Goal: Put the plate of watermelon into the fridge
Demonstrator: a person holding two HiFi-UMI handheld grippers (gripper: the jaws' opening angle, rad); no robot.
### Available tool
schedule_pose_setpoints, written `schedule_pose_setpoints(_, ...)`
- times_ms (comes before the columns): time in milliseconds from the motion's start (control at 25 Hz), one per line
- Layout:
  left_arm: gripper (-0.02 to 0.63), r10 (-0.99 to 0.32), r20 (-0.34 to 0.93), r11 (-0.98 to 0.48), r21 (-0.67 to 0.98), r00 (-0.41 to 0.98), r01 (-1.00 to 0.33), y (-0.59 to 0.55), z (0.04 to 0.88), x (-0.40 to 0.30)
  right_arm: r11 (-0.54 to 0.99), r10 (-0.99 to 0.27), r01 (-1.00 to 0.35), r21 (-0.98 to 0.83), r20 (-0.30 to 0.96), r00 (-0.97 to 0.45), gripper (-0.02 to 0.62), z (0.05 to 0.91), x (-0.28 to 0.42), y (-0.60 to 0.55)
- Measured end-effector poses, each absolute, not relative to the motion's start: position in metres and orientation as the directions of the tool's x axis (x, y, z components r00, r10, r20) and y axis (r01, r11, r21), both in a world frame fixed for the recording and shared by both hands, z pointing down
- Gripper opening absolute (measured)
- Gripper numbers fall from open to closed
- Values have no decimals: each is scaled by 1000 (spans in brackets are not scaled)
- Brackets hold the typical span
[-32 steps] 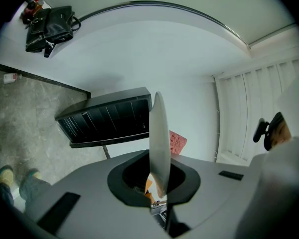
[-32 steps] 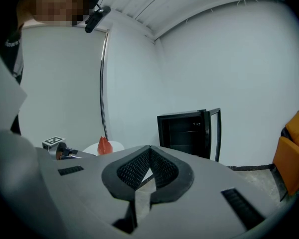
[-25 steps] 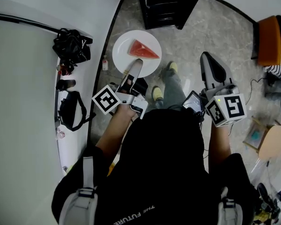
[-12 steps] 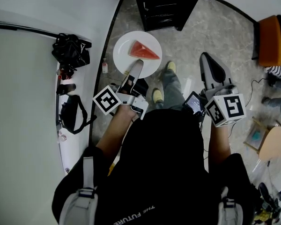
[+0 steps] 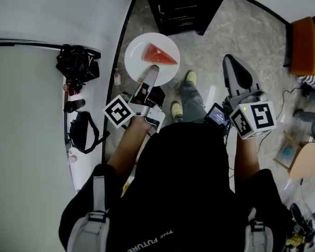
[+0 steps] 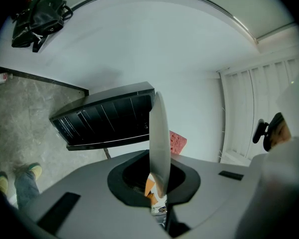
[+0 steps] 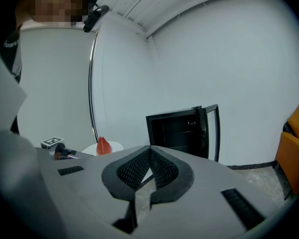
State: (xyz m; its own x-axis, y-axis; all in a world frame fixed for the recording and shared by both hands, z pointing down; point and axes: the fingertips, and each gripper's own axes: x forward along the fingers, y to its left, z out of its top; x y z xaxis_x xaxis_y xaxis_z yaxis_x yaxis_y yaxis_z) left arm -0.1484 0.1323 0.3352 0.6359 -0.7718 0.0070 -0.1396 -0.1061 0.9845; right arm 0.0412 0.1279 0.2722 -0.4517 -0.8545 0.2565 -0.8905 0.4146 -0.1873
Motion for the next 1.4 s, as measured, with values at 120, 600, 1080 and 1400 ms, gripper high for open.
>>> schedule_pose_setpoints(120,15,-771,29,-81,986,636,-144,91,346,-139,408,-847,-891,-201,281,-451,11,285,51,86)
schedule_pose_setpoints(600,15,-771,0,-111,985,637,-134,78,332,-135,418,-849,-889,-186,268,-456,11,274,52,76)
schedule_pose_setpoints(1080,15,-785,-6,-122,982,620,-145,54,315,-123,441,-846,-878,-186,240,-476,11,255,64,47)
schedule_pose_setpoints(1400,15,-786,48,-81,980,617,-180,-6,334,-82,439,-831,-868,-233,261,-491,11,281,109,-19)
